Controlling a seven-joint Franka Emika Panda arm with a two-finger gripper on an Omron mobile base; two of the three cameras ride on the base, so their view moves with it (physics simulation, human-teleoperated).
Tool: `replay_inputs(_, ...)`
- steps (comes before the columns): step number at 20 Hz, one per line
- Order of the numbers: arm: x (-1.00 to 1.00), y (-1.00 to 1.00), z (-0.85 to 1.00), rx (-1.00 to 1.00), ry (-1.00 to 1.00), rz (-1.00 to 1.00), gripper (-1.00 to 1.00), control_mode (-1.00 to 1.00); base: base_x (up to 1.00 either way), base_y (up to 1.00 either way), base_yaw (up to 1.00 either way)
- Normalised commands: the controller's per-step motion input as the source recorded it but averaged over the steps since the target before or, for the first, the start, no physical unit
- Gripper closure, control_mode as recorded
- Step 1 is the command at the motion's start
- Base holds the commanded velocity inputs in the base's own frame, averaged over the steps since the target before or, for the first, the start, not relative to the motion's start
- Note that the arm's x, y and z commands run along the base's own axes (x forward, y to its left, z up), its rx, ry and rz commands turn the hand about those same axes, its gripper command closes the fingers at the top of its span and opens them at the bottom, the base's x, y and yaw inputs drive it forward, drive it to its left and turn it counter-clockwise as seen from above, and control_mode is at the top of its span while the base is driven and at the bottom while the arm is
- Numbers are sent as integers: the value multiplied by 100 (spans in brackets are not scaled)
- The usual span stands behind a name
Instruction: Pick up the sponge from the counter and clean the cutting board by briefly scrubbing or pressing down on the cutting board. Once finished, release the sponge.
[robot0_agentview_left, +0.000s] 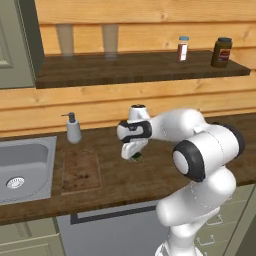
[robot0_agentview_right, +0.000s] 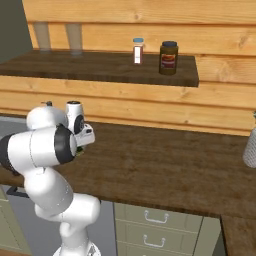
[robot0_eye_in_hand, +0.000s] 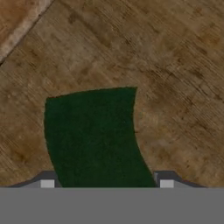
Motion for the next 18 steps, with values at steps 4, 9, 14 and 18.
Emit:
replay_inputs(4, 0, 100, 31, 6, 3, 50, 100, -100, 0, 0, 0)
replay_inputs(9, 18, 99, 10, 10, 14, 65, 100, -100, 0, 0, 0)
replay_inputs(14, 26, 100, -21, -3, 13, 47, 100, -100, 0, 0, 0)
replay_inputs(18, -7, 100, -18, -12, -1, 9, 100, -100, 0, 0, 0)
